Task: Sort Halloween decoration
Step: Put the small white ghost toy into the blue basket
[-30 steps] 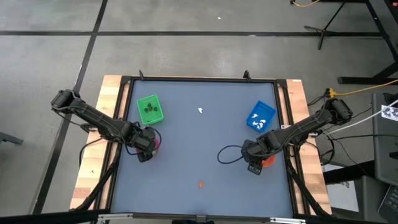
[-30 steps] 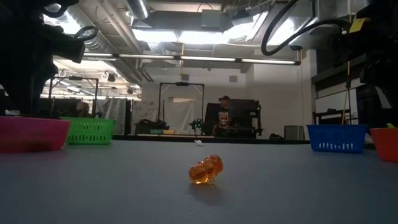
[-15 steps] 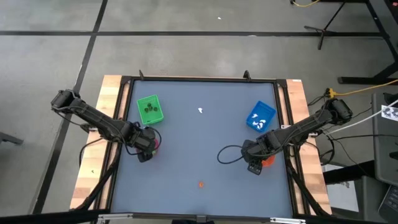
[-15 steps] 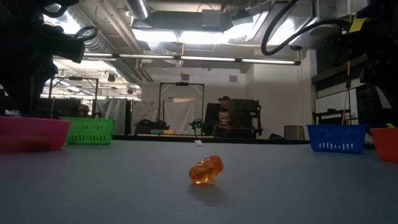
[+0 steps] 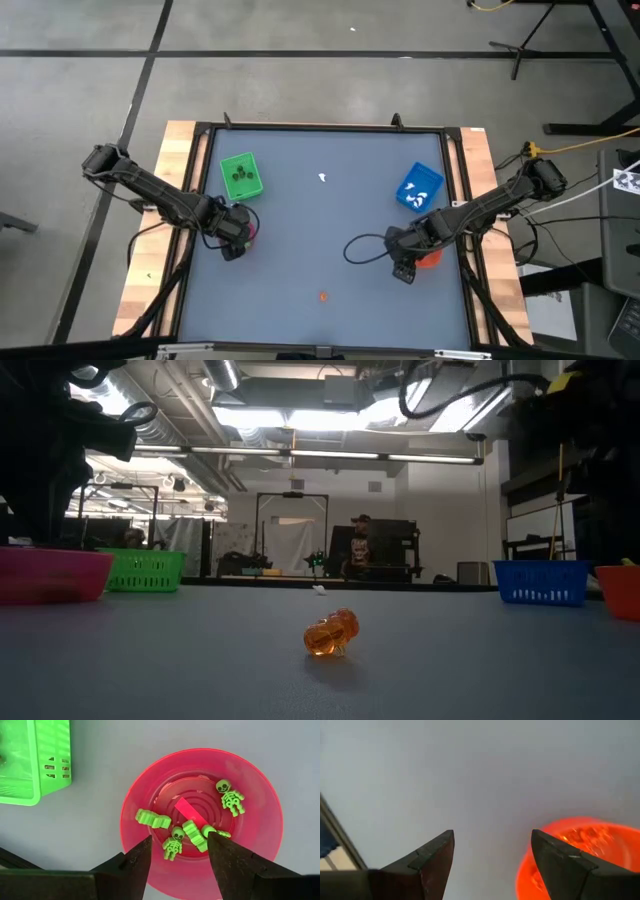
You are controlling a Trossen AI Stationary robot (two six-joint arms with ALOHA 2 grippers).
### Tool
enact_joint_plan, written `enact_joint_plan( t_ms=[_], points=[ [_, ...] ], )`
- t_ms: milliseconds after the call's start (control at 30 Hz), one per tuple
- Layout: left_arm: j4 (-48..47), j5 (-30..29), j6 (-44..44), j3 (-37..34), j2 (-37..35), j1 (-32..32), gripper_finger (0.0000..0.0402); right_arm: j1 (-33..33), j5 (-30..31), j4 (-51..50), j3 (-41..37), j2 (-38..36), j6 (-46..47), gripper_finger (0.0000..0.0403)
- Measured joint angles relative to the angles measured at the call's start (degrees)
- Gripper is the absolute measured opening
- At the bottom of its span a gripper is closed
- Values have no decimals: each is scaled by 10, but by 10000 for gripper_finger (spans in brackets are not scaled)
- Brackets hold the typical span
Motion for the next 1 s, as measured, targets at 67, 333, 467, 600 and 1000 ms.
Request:
enact_joint_plan(
  t_ms=[67,333,467,600,1000],
  points=[
    [0,0,0,0,0,0,175,0,1,21,0,0,0,264],
    [7,0,0,0,0,0,175,0,102,213,0,0,-44,264],
    [16,0,0,0,0,0,175,0,209,336,0,0,-148,264],
    [20,0,0,0,0,0,175,-12,349,454,0,0,-247,264],
    [30,0,0,0,0,0,175,-177,429,584,0,48,-295,264]
  ],
)
